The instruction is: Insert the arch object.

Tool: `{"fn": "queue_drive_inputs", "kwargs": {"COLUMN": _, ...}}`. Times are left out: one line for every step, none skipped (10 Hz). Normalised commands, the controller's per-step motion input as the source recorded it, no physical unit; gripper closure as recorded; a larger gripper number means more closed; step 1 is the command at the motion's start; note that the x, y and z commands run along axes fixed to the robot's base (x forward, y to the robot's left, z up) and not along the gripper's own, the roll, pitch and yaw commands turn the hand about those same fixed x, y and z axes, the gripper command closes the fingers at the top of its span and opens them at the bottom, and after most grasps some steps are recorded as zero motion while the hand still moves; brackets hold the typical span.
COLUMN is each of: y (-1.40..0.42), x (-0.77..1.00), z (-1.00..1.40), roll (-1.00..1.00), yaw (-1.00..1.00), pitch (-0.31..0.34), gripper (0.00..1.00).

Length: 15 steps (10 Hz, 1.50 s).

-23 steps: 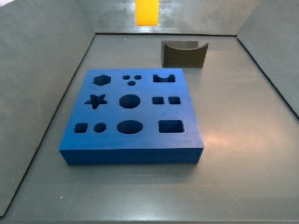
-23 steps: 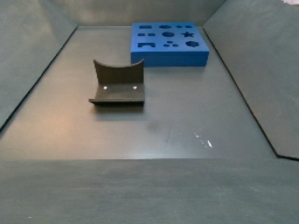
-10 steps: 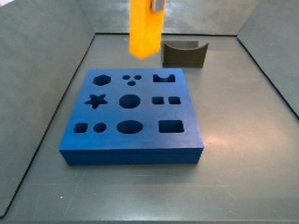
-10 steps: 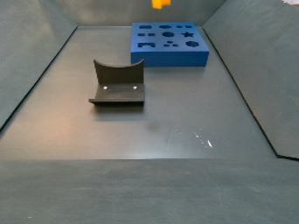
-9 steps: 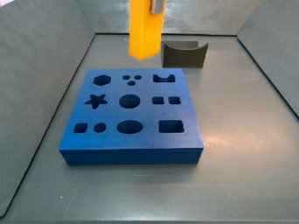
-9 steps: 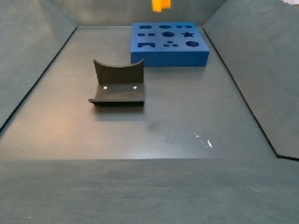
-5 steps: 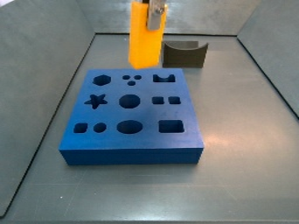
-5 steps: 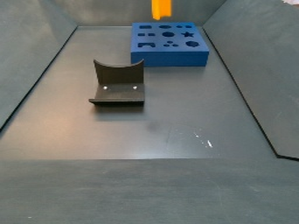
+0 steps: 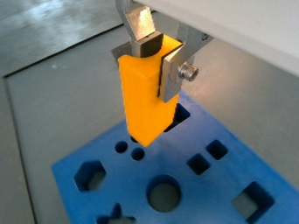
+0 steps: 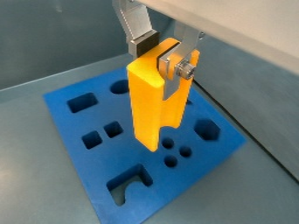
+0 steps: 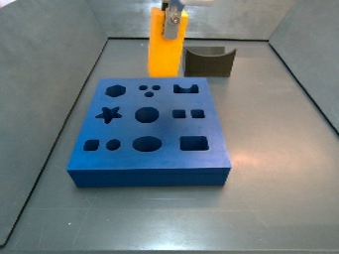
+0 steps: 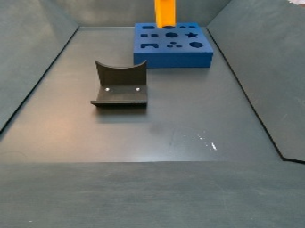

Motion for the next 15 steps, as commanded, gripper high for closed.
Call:
{"fn": "queue_drive_inputs", "kwargs": {"y": 0.36, "x": 0.14, "z": -0.20, "roll": -0.17, "yaw": -0.47, "pitch": -0.030, "gripper": 1.00}}
{"fn": "queue_drive_inputs", "kwargs": {"y": 0.29, "x": 0.11, "z": -0.20, "roll": -0.20, "yaw": -0.45, "pitch": -0.066, "gripper": 1.00}}
{"fn": "queue_drive_inputs", "kwargs": {"y": 0.26, "x": 0.21, "z": -0.18, "roll": -0.20, "yaw": -0.58, "pitch": -0.060, "gripper": 1.00}}
{"fn": "queue_drive_inputs", "kwargs": {"y": 0.29, "x": 0.55, "z": -0.09, "roll": -0.16, "yaw": -0.58, "pitch": -0.019, "gripper": 1.00}}
{"fn": "queue_drive_inputs", "kwargs": {"y": 0.29, "x": 0.69, "z": -0.01, "roll": -0.21, "yaw": -0.52, "pitch": -0.059, "gripper": 1.00}}
{"fn": "queue_drive_inputs", "kwargs": {"y": 0.29, "x": 0.71, "z": -0.01, "roll": -0.19, "yaw": -0.45, "pitch": -0.166, "gripper": 1.00}}
{"fn": "queue_drive_inputs", "kwargs": {"y": 0.21, "x": 0.65, "z": -0.17, "roll": -0.11, "yaw": -0.33, "pitch": -0.300, "gripper": 1.00}}
{"fn": "queue_drive_inputs", "kwargs": {"y": 0.14, "x": 0.51, "z": -0.29, "roll": -0.07, "yaw": -0.17, "pitch": -0.386, "gripper": 1.00}}
{"fn": "queue_drive_inputs", "kwargs": {"y": 0.00, "x": 0.24, "z": -0.37, "roll": 0.00, "yaw": -0.03, "pitch": -0.381, "gripper": 1.00}}
{"fn": "queue_drive_inputs", "kwargs": {"y": 0.00, "x": 0.00, "z": -0.31, "roll": 0.09, "yaw": 0.00, "pitch": -0.211, "gripper": 1.00}}
{"fn": "queue_drive_inputs", "kwargs": {"y": -0.02, "x": -0.05, "z": -0.25, "roll": 0.08, "yaw": 0.09, "pitch": -0.100, "gripper": 1.00}}
{"fn": "queue_drive_inputs", "kwargs": {"y": -0.13, "x": 0.00, "z": -0.27, "roll": 0.12, "yaw": 0.09, "pitch": -0.013, "gripper": 1.00}}
{"fn": "queue_drive_inputs", "kwargs": {"y": -0.17, "x": 0.00, "z": -0.22, "roll": 0.09, "yaw": 0.30, "pitch": 0.000, "gripper": 1.00}}
{"fn": "queue_drive_inputs", "kwargs": {"y": -0.19, "x": -0.08, "z": -0.22, "roll": 0.06, "yaw": 0.25, "pitch": 0.011, "gripper": 1.00}}
{"fn": "queue_drive_inputs", "kwargs": {"y": -0.16, "x": -0.08, "z": -0.23, "roll": 0.01, "yaw": 0.03, "pitch": 0.031, "gripper": 1.00}}
